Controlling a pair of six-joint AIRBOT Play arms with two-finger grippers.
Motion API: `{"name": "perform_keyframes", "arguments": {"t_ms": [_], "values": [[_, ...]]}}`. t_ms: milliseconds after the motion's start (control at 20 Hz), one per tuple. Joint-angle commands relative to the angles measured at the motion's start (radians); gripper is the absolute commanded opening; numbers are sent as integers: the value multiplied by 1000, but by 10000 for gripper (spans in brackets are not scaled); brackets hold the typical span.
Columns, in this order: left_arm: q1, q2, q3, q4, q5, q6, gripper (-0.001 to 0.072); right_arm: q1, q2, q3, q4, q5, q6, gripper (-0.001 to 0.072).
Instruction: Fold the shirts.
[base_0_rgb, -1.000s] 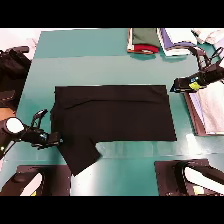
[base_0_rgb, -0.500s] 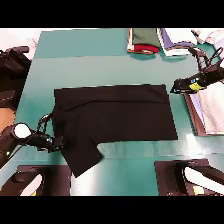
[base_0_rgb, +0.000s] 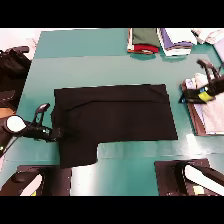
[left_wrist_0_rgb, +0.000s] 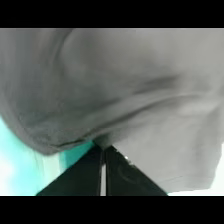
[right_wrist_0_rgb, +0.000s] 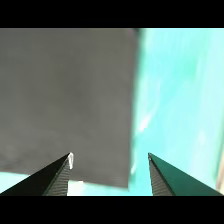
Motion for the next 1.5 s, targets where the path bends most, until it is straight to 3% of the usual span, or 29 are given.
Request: {"name": "perform_keyframes", "arguments": {"t_ms": [0,200,250,500,650,800,1000,1200,1450], "values": [[0,1,80,2,-42,27,20,-201,39,-253,10,-8,-39,556],[0,1,80,1,-42,27,20,-300,37,-478,119,-105,-111,530],[0,1,80,2,-45,27,20,-290,37,-506,135,-129,-118,480],[0,1,80,6,-49,27,20,-147,38,-537,142,-174,-118,415],[0,1,91,48,-107,54,20,-52,44,-494,128,-138,-118,13],[0,39,137,143,-227,55,19,-10,138,-424,65,-41,-108,17],[0,113,200,143,-259,75,20,-7,288,-323,-53,34,-76,16],[0,79,251,157,-103,112,19,19,198,-146,-29,-20,-50,15],[1,-235,405,182,110,151,20,121,-108,108,-18,-111,17,15]]}}
